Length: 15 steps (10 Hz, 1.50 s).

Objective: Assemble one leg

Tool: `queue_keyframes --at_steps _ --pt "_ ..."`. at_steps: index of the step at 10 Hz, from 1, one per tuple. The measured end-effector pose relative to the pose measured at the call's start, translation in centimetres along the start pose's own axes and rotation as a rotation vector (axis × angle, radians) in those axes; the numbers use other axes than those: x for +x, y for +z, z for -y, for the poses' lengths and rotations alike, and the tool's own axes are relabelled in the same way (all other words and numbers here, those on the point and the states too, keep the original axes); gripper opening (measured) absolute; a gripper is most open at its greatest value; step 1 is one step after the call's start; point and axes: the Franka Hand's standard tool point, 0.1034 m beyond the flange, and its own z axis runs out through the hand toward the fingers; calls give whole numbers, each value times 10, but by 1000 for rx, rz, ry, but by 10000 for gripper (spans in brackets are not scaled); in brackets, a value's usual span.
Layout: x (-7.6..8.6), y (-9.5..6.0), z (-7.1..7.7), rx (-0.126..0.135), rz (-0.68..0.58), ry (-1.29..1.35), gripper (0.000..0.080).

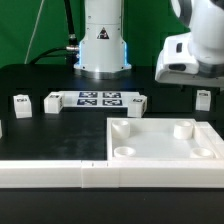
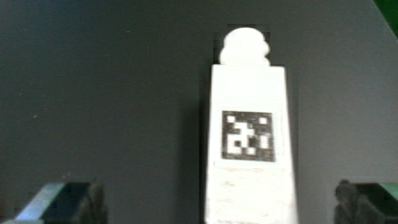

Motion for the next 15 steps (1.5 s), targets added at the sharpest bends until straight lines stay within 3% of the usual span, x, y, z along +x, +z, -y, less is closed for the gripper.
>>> queue_keyframes --at_steps 2,4,8,9,10,11,12,15 --pt "9 12 1 9 -37 -4 649" --pt "6 25 4 6 -60 -15 649" --pt "0 32 7 -5 -49 -1 649" --pt "1 31 6 -4 -49 0 510" --pt "1 31 6 -4 -49 0 510" --pt "1 31 6 -4 -49 1 361" --pt "1 31 6 -4 -49 1 288" --pt "1 31 6 -4 -49 1 288"
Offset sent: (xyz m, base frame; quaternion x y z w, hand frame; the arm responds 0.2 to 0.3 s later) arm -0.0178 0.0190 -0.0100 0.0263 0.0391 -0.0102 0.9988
